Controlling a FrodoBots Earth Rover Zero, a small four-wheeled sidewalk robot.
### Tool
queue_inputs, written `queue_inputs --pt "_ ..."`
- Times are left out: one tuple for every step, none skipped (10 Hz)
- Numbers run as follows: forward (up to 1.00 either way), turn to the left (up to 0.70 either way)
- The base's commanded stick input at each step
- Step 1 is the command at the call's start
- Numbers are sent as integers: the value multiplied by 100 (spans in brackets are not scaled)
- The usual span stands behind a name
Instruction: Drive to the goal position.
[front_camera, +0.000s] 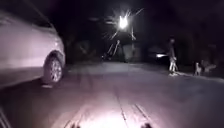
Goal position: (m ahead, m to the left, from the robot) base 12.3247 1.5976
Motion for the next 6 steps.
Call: queue_inputs --pt "85 0" --pt "85 0" --pt "85 0" --pt "85 0" --pt "85 0" --pt "85 0"
